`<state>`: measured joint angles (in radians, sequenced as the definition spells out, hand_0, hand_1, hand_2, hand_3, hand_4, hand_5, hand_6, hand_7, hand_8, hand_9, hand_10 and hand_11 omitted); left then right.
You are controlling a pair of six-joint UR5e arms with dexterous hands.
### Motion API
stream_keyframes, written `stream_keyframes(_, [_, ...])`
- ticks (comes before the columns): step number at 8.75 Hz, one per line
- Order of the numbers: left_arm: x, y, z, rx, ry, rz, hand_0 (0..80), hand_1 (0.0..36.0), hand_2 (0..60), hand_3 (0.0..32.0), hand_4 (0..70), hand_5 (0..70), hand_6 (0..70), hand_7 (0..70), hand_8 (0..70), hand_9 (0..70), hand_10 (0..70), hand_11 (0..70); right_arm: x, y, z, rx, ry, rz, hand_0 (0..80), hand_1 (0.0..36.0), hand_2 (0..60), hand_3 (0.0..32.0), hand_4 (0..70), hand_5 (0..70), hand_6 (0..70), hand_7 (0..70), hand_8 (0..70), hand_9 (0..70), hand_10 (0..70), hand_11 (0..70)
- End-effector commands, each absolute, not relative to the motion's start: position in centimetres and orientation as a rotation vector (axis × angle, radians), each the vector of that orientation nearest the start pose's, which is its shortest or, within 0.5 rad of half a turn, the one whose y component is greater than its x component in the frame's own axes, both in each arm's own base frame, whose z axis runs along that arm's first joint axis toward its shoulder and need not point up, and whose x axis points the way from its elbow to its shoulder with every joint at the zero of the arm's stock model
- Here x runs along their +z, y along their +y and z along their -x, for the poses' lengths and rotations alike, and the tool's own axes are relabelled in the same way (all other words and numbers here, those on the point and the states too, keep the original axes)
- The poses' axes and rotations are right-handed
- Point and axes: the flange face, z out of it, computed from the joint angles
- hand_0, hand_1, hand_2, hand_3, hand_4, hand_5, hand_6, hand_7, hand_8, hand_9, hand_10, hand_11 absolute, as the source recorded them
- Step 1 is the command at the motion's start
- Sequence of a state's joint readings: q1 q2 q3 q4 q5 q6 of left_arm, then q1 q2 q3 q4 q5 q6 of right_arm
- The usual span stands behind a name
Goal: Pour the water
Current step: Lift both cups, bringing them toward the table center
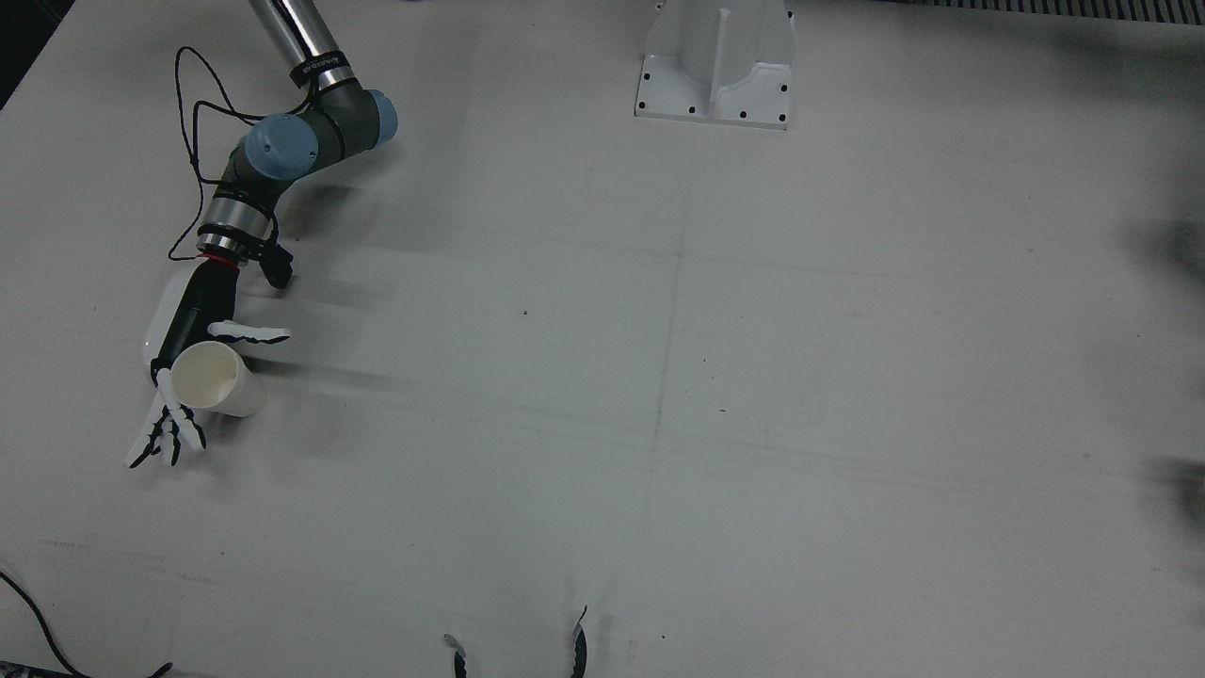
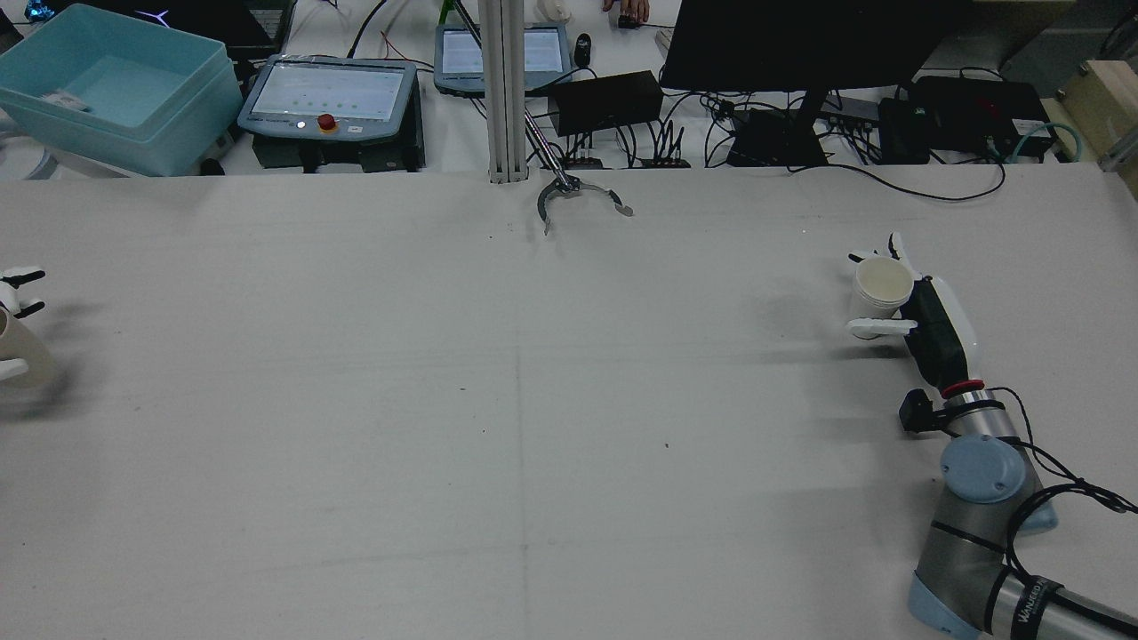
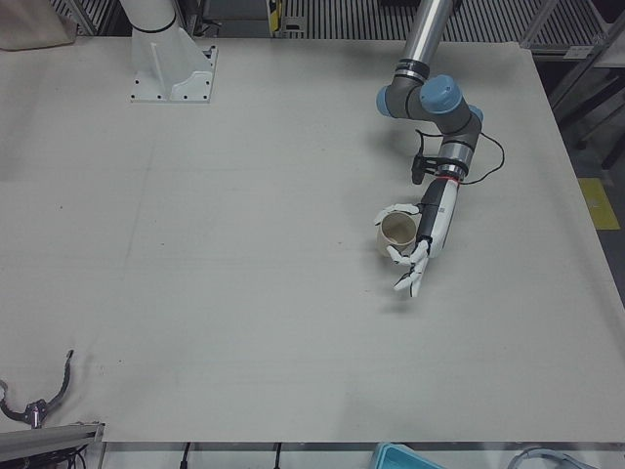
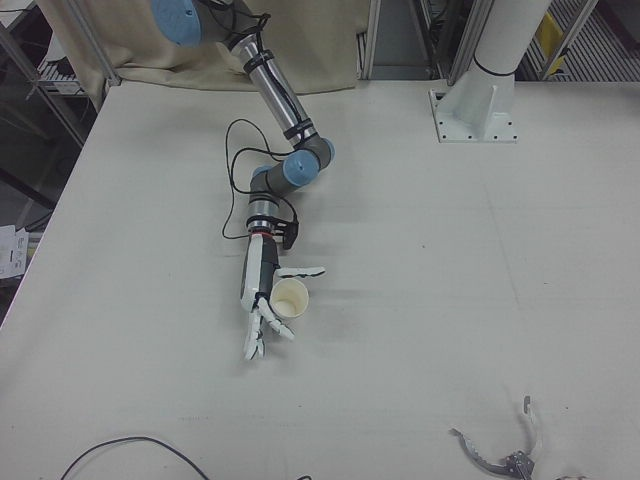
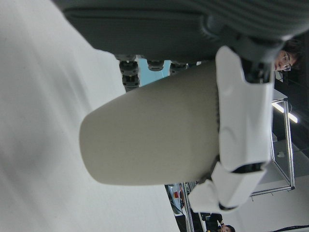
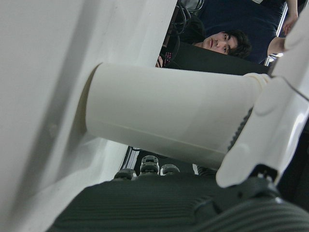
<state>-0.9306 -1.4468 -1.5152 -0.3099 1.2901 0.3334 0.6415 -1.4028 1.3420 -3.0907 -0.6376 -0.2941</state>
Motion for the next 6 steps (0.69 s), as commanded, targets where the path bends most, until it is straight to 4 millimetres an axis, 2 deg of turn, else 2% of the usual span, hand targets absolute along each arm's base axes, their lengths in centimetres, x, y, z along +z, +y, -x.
stream_keyframes(1, [74.5, -44.7, -13.0, -1.75, 2.074, 0.057, 59.6, 36.0, 60.0, 0.0, 24.6, 70.0, 2.0, 22.6, 1.2, 4.0, 8.9, 16.7, 69.8, -48.6, 29.5, -2.351, 2.355, 0.36, 54.3, 12.4, 6.0, 0.0, 24.1, 66.6, 32.5, 51.0, 40.7, 57.5, 14.8, 22.9])
stream_keyframes(2, [74.4, -44.8, -12.6, -1.752, 2.08, 0.05, 60.4, 36.0, 60.0, 0.0, 25.2, 70.0, 2.3, 22.9, 1.2, 4.1, 8.9, 16.7, 69.5, -48.7, 29.7, -2.35, 2.364, 0.366, 54.5, 16.7, 29.9, 0.0, 27.5, 70.0, 48.7, 59.6, 51.7, 70.0, 19.1, 29.1])
stream_keyframes(3, [74.4, -44.9, -12.3, -1.756, 2.083, 0.042, 60.3, 36.0, 60.0, 0.0, 25.2, 70.0, 2.4, 23.1, 1.2, 4.2, 8.9, 16.7, 69.0, -48.8, 29.9, -2.344, 2.368, 0.365, 53.7, 23.6, 60.0, 0.0, 26.9, 70.0, 50.7, 60.2, 52.0, 70.0, 18.6, 28.7])
stream_keyframes(4, [74.4, -44.8, -12.2, -1.756, 2.081, 0.043, 60.3, 36.0, 60.0, 0.0, 25.1, 70.0, 2.1, 22.9, 1.3, 4.2, 8.9, 16.7, 68.3, -49.0, 30.0, -2.335, 2.375, 0.365, 52.7, 28.0, 60.0, 0.0, 26.4, 70.0, 52.3, 60.9, 52.2, 70.0, 18.3, 28.6])
stream_keyframes(5, [73.5, -45.1, -12.5, -1.743, 2.102, 0.057, 61.5, 36.0, 60.0, 0.0, 25.4, 70.0, 2.1, 23.0, 1.3, 4.1, 8.7, 16.5, 64.3, -50.1, 28.7, -2.286, 2.393, 0.425, 54.6, 32.8, 60.0, 0.0, 25.2, 70.0, 51.4, 59.8, 50.3, 67.3, 16.1, 25.8])
stream_keyframes(6, [71.7, -45.8, -13.2, -1.724, 2.121, 0.066, 63.4, 36.0, 60.0, 0.0, 26.4, 70.0, 3.4, 24.2, 1.3, 4.4, 8.8, 16.7, 58.2, -50.4, 26.7, -2.272, 2.42, 0.529, 53.3, 31.1, 60.0, 0.0, 24.0, 70.0, 47.8, 56.0, 48.0, 64.4, 15.1, 24.2])
